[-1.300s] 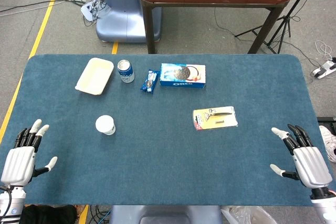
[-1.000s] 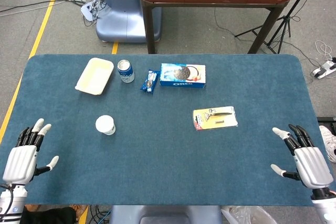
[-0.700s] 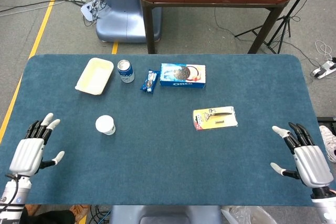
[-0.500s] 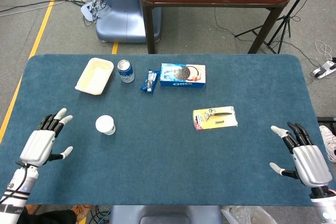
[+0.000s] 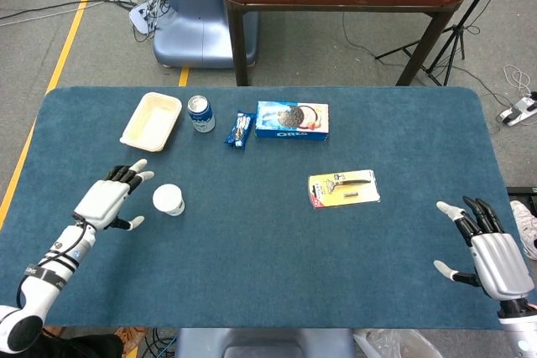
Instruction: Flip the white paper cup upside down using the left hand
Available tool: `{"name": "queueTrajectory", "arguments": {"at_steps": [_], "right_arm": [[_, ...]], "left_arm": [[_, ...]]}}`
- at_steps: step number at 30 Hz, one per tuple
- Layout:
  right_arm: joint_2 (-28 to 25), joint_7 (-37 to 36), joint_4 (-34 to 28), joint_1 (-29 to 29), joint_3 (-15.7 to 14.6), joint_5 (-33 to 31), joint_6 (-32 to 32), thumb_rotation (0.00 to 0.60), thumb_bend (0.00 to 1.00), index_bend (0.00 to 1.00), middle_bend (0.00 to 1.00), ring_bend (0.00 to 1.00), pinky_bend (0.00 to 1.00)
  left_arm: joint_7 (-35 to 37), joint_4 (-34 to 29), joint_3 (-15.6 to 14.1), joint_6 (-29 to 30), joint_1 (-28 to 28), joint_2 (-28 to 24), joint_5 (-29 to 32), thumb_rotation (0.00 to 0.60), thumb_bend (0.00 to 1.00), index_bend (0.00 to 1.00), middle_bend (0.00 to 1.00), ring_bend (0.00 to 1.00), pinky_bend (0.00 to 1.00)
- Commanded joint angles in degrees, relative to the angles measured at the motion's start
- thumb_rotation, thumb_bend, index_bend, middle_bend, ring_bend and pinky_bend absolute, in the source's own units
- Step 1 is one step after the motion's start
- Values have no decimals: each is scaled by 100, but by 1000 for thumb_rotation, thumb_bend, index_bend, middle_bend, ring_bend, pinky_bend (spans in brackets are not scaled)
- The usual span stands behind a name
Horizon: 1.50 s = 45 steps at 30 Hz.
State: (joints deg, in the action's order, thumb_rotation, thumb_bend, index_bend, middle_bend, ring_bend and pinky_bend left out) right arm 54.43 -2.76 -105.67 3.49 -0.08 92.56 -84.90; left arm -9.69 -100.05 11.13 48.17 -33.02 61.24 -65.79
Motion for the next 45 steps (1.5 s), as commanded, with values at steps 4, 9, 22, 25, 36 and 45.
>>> {"name": "queueTrajectory", "arguments": {"at_steps": [4, 9, 22, 25, 36, 45], "right_arm": [[-7, -37, 26, -19, -11, -18, -5, 600, 103, 170, 227, 18, 0], [-9, -71, 54, -56, -24, -23, -44, 600, 104, 170, 227, 18, 0], [-12, -145, 111, -110, -38, -65, -74, 600, 103, 170, 227, 18, 0], [-5, -165, 132, -129, -43, -74, -88, 600, 103, 170, 227, 18, 0], [-1, -197, 164, -171, -47, -87, -121, 600, 103, 170, 227, 18, 0], [-4, -229, 190, -205, -51, -98, -146, 600, 104, 170, 227, 18, 0]], "left_arm": [[-554, 251, -97, -398, -485, 313, 714, 600, 227, 126, 0, 0, 0], [-856, 418, -212, -503, -747, 500, 1231, 600, 228, 124, 0, 0, 0], [-1072, 864, -380, -589, -1157, 861, 1938, 600, 227, 126, 0, 0, 0], [-1074, 911, -409, -618, -1245, 929, 2052, 600, 227, 142, 0, 0, 0], [-1151, 978, -504, -585, -1486, 1051, 2226, 600, 227, 181, 0, 0, 0], [-1185, 1077, -609, -546, -1591, 1128, 2395, 600, 229, 260, 0, 0, 0]]}}
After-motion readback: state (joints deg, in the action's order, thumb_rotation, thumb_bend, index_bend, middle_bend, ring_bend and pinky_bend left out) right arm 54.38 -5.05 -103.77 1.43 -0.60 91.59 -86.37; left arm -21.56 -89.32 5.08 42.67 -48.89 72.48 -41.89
